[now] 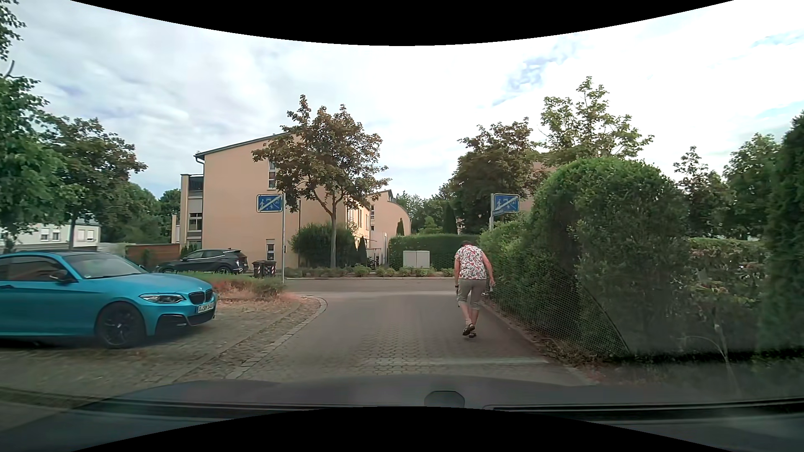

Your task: Follow the waypoints while adhering to traffic rules and regulations

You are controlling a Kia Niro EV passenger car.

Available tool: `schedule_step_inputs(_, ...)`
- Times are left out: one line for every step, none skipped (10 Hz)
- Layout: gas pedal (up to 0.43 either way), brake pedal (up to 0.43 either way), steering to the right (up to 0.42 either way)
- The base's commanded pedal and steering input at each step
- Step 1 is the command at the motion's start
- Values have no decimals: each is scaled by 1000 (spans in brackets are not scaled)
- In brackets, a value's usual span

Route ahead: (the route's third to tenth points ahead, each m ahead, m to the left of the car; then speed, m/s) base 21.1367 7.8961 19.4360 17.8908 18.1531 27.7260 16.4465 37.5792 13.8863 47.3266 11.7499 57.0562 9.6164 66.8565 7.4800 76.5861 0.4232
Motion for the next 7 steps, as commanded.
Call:
schedule_step_inputs(0,110,1)
schedule_step_inputs(0,98,1)
schedule_step_inputs(0,73,1)
schedule_step_inputs(0,79,1)
schedule_step_inputs(0,104,1)
schedule_step_inputs(0,110,1)
schedule_step_inputs(0,110,1)
